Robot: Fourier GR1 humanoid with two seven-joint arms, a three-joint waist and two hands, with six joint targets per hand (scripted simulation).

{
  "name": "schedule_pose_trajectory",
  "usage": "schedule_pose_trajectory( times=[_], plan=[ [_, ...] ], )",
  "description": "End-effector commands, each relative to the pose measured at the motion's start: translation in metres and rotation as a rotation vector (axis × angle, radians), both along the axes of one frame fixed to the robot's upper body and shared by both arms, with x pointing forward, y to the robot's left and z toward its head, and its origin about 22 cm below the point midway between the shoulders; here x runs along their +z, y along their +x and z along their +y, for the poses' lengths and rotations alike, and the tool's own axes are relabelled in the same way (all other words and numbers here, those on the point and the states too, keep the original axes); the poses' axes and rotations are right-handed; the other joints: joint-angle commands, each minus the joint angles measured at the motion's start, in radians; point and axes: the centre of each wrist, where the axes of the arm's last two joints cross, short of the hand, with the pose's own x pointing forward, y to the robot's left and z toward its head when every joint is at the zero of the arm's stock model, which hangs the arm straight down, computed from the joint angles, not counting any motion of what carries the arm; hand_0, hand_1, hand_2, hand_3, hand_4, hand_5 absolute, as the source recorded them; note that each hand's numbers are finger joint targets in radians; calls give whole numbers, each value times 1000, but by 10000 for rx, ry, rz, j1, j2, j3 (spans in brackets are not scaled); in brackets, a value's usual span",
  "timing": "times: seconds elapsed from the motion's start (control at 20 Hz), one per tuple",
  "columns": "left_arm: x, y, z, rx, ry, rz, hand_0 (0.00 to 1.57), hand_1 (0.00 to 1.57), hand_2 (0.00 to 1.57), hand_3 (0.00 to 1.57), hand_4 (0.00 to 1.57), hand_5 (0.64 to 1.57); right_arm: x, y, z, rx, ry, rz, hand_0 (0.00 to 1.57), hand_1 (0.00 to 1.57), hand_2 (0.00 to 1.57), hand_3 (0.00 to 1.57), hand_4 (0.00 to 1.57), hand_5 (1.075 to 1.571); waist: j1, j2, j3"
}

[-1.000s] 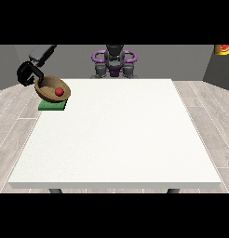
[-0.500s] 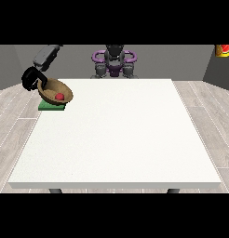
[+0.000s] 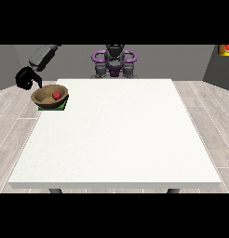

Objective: Pick the cup and pour the ball into the bowl, then pick the bowl and place it on the pad

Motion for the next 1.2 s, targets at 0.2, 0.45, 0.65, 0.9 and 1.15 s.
schedule_pose_trajectory(
  times=[0.2,0.45,0.65,0.9,1.15],
  plan=[
    [4,-4,6,-13,124,-400,0,0,0,0,1188,1565,-10,11,17,-229,743,-944,1456,1456,1401,759,0,1532,154,581,11],
    [10,-7,10,-199,118,-907,0,0,0,0,1190,1566,-2,12,13,-382,-375,-1520,1259,1259,1353,911,115,1529,338,1004,12],
    [31,-4,13,0,111,-672,0,0,0,0,1194,1569,13,28,26,605,-540,-298,194,194,412,787,0,1454,263,733,6],
    [14,11,-24,-705,109,-287,0,0,0,0,1190,1569,-12,17,21,690,-506,412,0,0,0,0,0,1400,558,70,24],
    [-34,13,-26,135,14,965,0,0,0,0,1190,1569,45,23,3,1500,-1006,1133,0,0,0,0,200,1375,-190,-1242,-7]
  ],
)
